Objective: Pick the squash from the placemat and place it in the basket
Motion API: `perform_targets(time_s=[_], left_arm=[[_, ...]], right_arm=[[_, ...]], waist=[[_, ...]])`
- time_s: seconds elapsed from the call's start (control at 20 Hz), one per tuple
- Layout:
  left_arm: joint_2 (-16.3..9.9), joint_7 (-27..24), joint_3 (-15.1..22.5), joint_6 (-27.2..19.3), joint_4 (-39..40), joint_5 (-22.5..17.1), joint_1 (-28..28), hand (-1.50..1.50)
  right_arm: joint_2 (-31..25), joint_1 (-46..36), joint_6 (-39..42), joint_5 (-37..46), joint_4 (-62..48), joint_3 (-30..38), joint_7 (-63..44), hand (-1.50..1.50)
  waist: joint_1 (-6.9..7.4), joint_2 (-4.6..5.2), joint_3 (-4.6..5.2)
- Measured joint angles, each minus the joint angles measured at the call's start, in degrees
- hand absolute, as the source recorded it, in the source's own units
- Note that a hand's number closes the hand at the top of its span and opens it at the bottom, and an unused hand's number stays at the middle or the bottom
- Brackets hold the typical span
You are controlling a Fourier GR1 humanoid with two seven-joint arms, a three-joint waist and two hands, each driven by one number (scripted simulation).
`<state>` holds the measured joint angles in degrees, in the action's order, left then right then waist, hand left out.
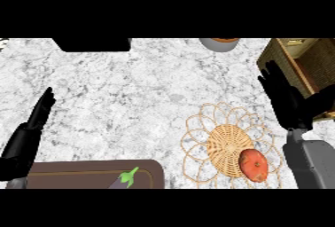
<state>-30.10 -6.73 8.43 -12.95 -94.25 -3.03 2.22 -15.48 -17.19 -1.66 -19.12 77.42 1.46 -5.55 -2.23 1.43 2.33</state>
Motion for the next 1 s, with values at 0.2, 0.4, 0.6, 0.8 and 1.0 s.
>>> perform_targets(time_s=[0.2, 0.4, 0.6, 0.8, 1.0], left_arm=[[2.10, 2.94, -0.48, 0.76, 2.69, -2.80, -2.11, 0.00], [3.83, 6.71, -1.09, 1.47, 4.79, -6.25, -2.62, 0.00], [4.65, 10.59, -2.04, 2.33, 6.40, -9.48, -3.21, 0.00], [4.52, 13.65, -3.87, 3.13, 9.10, -11.65, -5.82, 0.00], [4.73, 15.11, -4.84, 4.43, 11.70, -12.30, -8.21, 0.00]], right_arm=[[-1.30, -3.47, 9.19, -4.80, 0.85, 0.82, 3.63, 1.50], [-4.17, -8.45, 22.75, -6.48, 5.96, -2.08, 9.90, -1.50], [-6.31, -7.00, 31.96, 1.44, 14.32, -8.96, 20.09, -1.50], [-5.64, 3.17, 31.77, 11.65, 24.12, -14.22, 30.21, -1.50], [-7.16, 11.58, 29.48, 17.43, 34.91, -16.72, 27.54, -1.50]], waist=[[1.19, -0.55, -1.59], [2.50, -0.89, -2.17], [1.55, -1.41, -2.40], [0.11, -1.65, -2.41], [0.46, -1.68, -2.34]])
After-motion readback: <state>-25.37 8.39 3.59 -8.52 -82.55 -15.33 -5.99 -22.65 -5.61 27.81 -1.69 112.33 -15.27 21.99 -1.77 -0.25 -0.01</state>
